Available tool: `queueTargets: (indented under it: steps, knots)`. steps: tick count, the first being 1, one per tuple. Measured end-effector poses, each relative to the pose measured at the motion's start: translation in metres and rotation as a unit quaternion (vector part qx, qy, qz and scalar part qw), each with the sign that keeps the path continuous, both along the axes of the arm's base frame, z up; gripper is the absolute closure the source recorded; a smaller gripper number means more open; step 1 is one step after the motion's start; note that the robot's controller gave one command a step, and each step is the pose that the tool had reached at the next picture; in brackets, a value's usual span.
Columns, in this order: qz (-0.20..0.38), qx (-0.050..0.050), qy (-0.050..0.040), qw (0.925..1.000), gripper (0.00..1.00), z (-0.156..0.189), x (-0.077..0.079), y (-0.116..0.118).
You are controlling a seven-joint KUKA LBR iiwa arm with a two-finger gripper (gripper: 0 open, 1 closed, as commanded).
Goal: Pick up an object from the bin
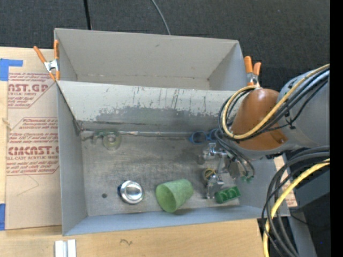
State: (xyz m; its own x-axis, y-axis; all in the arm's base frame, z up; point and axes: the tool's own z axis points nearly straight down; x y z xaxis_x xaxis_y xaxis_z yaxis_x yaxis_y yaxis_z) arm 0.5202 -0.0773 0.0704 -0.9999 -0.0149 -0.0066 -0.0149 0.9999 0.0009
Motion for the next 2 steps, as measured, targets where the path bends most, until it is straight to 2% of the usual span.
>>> queueTargets:
  steps: [1,2]
  knots:
    - [0.084,0.007,0.0039,0.9965,0.0,0.0033,-0.0101,-0.0394]
    - [0.086,0.006,0.0067,0.9963,1.0,0.0044,-0.0107,-0.0407]
